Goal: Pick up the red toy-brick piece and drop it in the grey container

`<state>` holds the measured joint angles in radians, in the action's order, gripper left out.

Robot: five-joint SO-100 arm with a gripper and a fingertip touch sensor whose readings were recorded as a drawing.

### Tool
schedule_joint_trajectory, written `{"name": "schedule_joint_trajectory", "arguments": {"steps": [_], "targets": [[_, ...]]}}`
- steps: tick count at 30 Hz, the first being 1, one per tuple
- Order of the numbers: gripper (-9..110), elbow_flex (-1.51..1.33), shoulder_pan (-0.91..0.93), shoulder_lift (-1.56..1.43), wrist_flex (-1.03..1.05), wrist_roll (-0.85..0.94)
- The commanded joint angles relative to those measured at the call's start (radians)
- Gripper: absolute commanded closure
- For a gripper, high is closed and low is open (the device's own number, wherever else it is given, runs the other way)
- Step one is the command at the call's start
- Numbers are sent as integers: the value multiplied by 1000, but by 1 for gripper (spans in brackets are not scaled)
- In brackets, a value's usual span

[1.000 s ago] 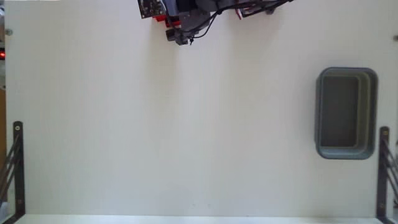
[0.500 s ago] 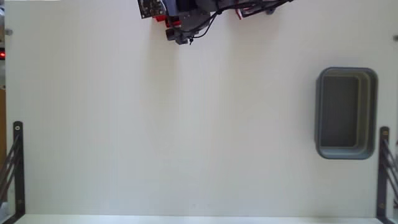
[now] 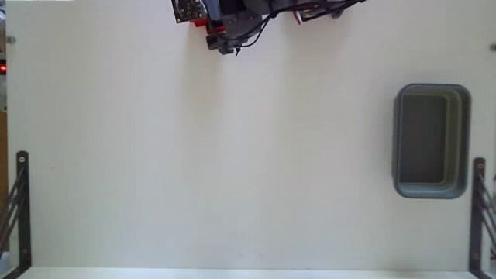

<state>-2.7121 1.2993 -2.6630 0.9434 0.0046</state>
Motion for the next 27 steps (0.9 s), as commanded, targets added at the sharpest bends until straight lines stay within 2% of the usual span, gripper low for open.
{"name": "schedule_joint_trajectory", "arguments": {"steps": [1,27], "targets": [[28,1,24,-28,-14,-5],[35,1,24,-28,-14,-5]]}}
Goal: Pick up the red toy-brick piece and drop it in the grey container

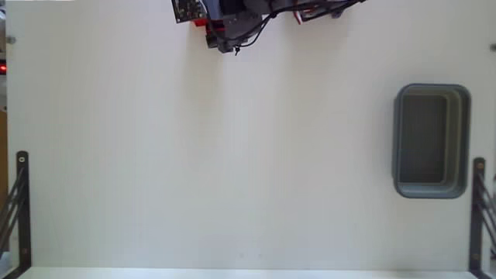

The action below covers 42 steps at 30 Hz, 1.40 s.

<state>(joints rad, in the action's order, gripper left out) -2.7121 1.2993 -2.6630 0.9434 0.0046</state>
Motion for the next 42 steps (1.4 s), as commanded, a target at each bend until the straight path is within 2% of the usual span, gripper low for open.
{"name": "schedule_joint_trajectory", "arguments": {"steps": [1,42], "targets": [[36,1,24,-28,-14,-5],[47,1,24,-28,-14,-5]]}}
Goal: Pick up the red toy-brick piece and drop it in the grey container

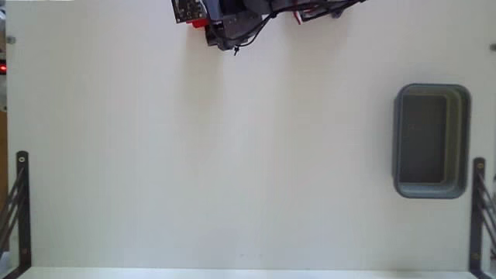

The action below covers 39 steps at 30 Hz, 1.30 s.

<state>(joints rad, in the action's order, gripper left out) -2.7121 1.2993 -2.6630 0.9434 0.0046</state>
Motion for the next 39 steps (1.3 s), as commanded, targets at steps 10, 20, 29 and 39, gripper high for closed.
{"name": "schedule_joint_trajectory", "arguments": {"steps": [10,20,29,39], "targets": [[50,1,24,-28,-14,-5],[53,1,24,-28,-14,-5],[53,1,24,-28,-14,-5],[53,8,24,-29,-6,-5]]}}
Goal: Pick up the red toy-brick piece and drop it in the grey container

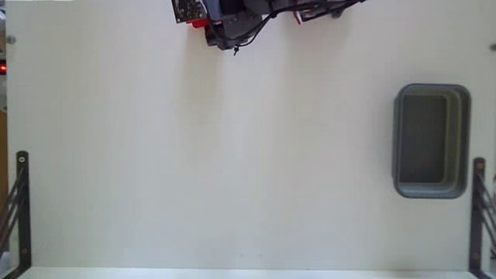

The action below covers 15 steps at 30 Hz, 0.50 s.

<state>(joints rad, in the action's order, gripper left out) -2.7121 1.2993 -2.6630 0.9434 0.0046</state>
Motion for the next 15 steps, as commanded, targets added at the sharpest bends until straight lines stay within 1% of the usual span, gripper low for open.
{"name": "schedule_joint_trajectory", "arguments": {"steps": [1,15], "targets": [[53,14,24,-29,-1,-5],[53,163,24,-11,132,-5]]}}
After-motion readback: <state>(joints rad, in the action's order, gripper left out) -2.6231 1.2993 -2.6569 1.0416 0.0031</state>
